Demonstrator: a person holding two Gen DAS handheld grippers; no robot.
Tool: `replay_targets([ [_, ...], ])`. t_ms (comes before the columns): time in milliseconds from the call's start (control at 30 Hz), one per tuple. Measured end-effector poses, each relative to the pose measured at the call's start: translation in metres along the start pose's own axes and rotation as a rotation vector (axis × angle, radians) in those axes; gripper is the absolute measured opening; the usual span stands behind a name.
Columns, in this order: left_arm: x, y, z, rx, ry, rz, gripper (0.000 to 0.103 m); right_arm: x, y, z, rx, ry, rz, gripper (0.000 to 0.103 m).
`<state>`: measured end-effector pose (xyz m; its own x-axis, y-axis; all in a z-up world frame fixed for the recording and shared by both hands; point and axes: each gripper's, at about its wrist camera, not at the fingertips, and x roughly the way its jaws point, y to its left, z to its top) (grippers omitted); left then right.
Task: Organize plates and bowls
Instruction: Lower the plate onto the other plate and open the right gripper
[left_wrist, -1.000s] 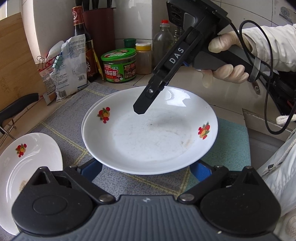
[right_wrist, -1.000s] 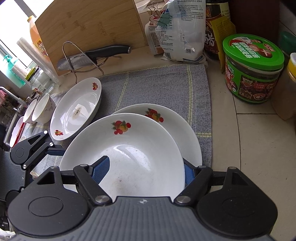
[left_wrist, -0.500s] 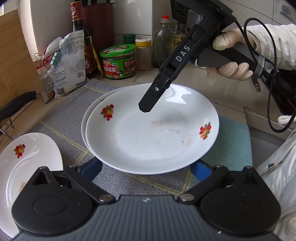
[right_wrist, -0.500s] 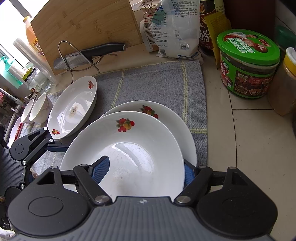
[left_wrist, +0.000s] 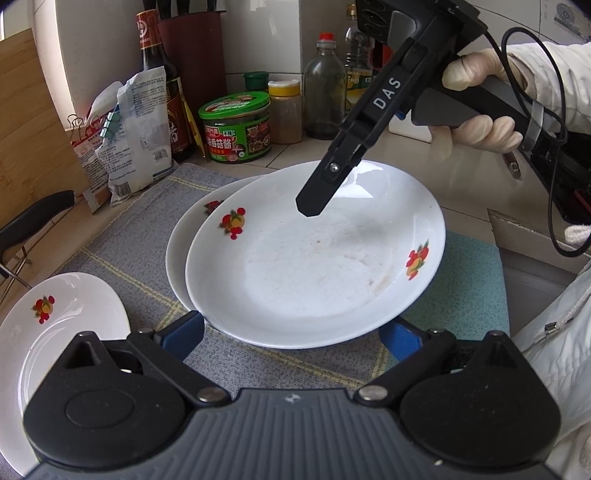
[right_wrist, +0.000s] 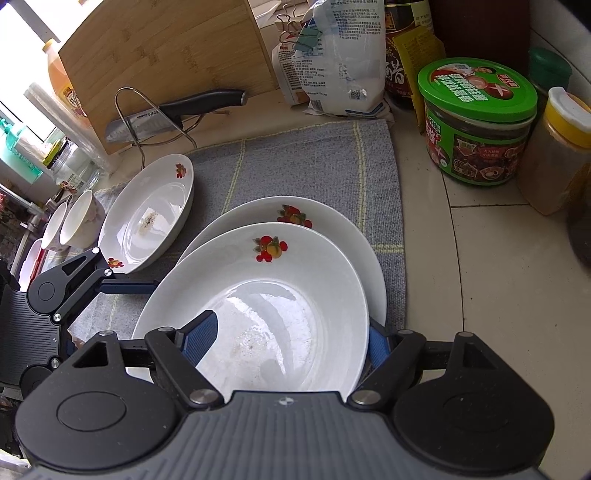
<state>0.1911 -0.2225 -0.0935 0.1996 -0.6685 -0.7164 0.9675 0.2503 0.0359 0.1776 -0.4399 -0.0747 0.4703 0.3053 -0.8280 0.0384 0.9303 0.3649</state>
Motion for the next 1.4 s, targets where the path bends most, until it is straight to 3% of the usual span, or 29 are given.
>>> replay_targets([
  [800,0.004,-0.012,0.004,0.051,-0.033,-0.017,0.101,-0.015,0.005,-0.015,0.024,-0.019,-0.027,0.090],
  [1100,-0.007,-0.019,0.004,0.050,-0.061,0.003,0.101,-0.014,0.006,-0.020,0.033,-0.022,-0.044,0.095],
  [1233,-0.011,-0.023,0.005,0.047,-0.068,0.034,0.101,-0.017,0.012,-0.022,0.014,-0.045,-0.040,0.103],
  [1400,-0.018,-0.026,0.005,0.006,-0.072,0.084,0.102,-0.016,0.025,-0.028,-0.046,-0.078,-0.125,0.103],
])
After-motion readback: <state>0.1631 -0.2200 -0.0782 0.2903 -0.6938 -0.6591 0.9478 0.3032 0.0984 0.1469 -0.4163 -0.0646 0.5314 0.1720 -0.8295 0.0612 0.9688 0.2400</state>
